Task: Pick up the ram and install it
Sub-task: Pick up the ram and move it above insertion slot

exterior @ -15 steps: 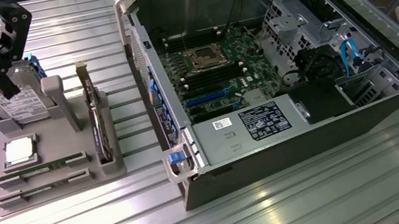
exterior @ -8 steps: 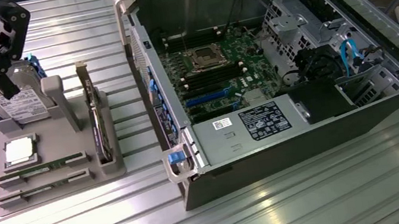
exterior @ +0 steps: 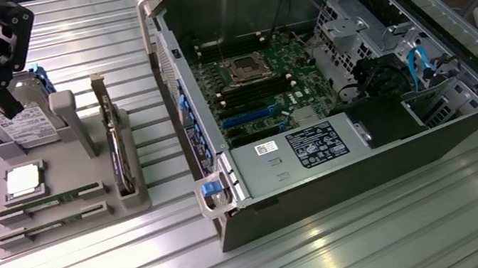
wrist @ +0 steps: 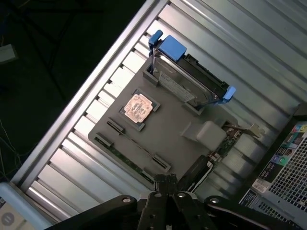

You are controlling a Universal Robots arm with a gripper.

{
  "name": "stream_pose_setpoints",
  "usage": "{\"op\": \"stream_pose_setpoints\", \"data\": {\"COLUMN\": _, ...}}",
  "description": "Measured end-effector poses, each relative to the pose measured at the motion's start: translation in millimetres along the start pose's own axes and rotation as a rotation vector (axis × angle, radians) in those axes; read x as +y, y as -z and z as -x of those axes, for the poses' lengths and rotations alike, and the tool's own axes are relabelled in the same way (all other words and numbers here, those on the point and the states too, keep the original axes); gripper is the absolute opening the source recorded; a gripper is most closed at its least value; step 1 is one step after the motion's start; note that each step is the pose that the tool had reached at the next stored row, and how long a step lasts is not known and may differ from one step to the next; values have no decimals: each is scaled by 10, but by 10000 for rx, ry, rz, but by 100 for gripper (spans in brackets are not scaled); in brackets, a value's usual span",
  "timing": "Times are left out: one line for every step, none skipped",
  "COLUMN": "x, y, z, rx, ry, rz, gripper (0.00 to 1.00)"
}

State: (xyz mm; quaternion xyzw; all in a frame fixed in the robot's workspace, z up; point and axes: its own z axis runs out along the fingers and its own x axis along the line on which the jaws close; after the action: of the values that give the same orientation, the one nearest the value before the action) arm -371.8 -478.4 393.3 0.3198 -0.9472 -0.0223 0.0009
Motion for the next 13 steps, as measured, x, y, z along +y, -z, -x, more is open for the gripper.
{"op": "stream_pose_setpoints", "data": {"x": 0, "y": 0, "z": 0, "rx": 3, "ry": 77, "rz": 1, "gripper": 11}}
{"op": "stream_pose_setpoints", "data": {"x": 0, "y": 0, "z": 0, "rx": 6, "ry": 151, "rz": 2, "gripper": 11}}
{"op": "stream_pose_setpoints", "data": {"x": 0, "y": 0, "z": 0, "rx": 10, "ry": 238, "rz": 3, "gripper": 11}}
{"op": "stream_pose_setpoints", "data": {"x": -1, "y": 0, "z": 0, "rx": 15, "ry": 360, "rz": 5, "gripper": 11}}
{"op": "stream_pose_setpoints", "data": {"x": -1, "y": 0, "z": 0, "rx": 21, "ry": 498, "rz": 6, "gripper": 11}}
{"op": "stream_pose_setpoints", "data": {"x": -1, "y": 0, "z": -1, "rx": 28, "ry": 656, "rz": 8, "gripper": 11}}
{"op": "stream_pose_setpoints", "data": {"x": -1, "y": 0, "z": -1, "rx": 32, "ry": 753, "rz": 10, "gripper": 11}}
{"op": "stream_pose_setpoints", "data": {"x": -1, "y": 0, "z": -1, "rx": 37, "ry": 860, "rz": 11, "gripper": 11}}
{"op": "stream_pose_setpoints", "data": {"x": -1, "y": 0, "z": -1, "rx": 41, "ry": 954, "rz": 12, "gripper": 11}}
{"op": "stream_pose_setpoints", "data": {"x": -2, "y": 0, "z": -1, "rx": 46, "ry": 1078, "rz": 14, "gripper": 11}}
{"op": "stream_pose_setpoints", "data": {"x": -2, "y": 0, "z": -1, "rx": 51, "ry": 1173, "rz": 15, "gripper": 11}}
{"op": "stream_pose_setpoints", "data": {"x": -2, "y": 0, "z": -2, "rx": 55, "ry": 1274, "rz": 16, "gripper": 11}}
{"op": "stream_pose_setpoints", "data": {"x": -2, "y": 0, "z": -2, "rx": 62, "ry": 1455, "rz": 18, "gripper": 11}}
